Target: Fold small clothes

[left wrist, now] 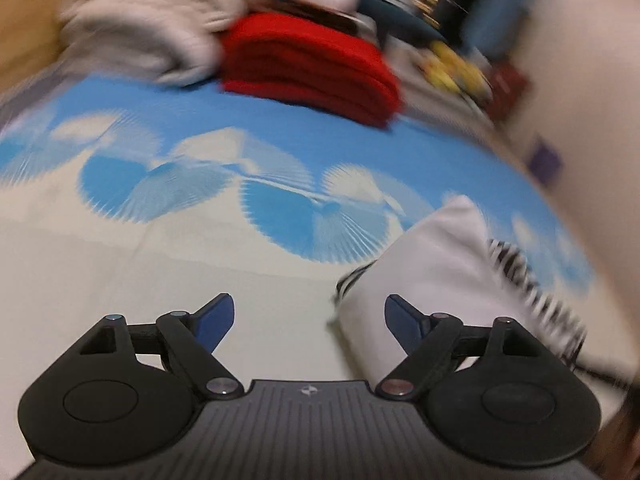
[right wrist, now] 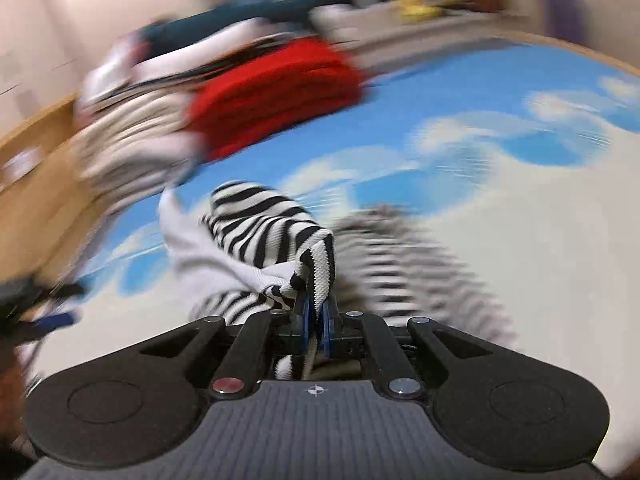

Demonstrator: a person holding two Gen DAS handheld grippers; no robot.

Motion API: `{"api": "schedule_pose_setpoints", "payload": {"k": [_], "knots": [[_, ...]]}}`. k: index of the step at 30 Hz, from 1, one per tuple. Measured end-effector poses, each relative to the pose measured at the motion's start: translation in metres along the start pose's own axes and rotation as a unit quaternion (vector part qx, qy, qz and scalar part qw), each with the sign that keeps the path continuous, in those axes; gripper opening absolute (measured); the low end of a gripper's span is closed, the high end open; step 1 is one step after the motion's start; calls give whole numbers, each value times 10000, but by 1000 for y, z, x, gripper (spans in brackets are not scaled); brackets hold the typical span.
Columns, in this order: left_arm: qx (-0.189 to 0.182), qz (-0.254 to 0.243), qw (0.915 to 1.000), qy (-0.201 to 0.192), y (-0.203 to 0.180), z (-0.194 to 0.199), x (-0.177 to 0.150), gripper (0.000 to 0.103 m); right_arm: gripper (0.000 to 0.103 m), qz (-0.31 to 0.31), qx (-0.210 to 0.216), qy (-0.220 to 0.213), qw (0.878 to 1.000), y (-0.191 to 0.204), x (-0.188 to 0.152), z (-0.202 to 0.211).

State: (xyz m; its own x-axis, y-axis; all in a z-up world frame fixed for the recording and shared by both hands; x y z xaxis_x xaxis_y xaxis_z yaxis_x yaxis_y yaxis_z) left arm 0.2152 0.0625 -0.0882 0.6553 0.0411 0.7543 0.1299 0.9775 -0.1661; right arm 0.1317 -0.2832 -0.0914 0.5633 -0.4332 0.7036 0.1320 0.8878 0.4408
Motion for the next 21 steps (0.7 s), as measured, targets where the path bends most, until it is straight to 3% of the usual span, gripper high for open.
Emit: {"api": "schedule_pose_setpoints", "payload": {"k": [2, 4, 7, 10, 12, 13, 14, 15, 18, 19, 20, 21], "knots": [[-117, -690, 9975, 114, -31, -8, -13, 83, 5, -241, -520, -66, 9983, -36, -5, 5], [-274, -1217, 9919, 249, -58, -17, -29, 80, 5, -690, -821, 330, 9937, -79, -19, -1], [-565, -1797, 9814, 365, -89, -23, -51, 75, 8, -1635, -452, 952, 9809, -119, -38, -14], [-853, -1967, 9758, 422, -106, -27, -61, 67, 16, -1746, -118, 879, 9806, -120, -35, -13], [-1034, -1943, 9745, 446, -114, -26, -65, 61, 28, -1656, 139, 763, 9831, -113, -29, -10], [-1107, -1932, 9739, 452, -119, -26, -64, 55, 45, -1673, 260, 740, 9828, -112, -26, -11], [-1203, -1931, 9727, 467, -122, -25, -65, 52, 54, -1725, 363, 722, 9817, -112, -24, -12], [-1292, -1944, 9711, 492, -126, -21, -67, 48, 55, -1768, 407, 702, 9809, -112, -21, -15], [-1494, -2080, 9649, 585, -142, -23, -70, 41, 49, -1770, 390, 714, 9808, -114, -18, -29], [-1551, -2151, 9623, 610, -147, -24, -72, 40, 32, -1798, 443, 759, 9798, -113, -13, -36], [-1618, -2225, 9592, 647, -152, -24, -76, 40, 8, -1815, 507, 811, 9787, -113, -15, -36], [-1676, -2280, 9568, 674, -157, -24, -79, 40, 8, -1780, 502, 830, 9792, -114, -15, -37]]}}
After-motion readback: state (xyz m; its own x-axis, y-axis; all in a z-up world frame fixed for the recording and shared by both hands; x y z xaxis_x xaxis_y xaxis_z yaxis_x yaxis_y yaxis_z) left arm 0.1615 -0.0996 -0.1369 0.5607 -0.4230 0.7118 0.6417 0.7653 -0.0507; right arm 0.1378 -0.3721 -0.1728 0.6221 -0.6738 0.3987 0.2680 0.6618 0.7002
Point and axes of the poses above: each gripper's, at about its wrist camera, not at the fingertips, and z roughly against the way its jaws point, y to its left, x to its top, the point moved 7 cm from there along -z, roughly the way its jaws point, and after that the axes turned 2 degrees about -z, right-handed, at the moved point
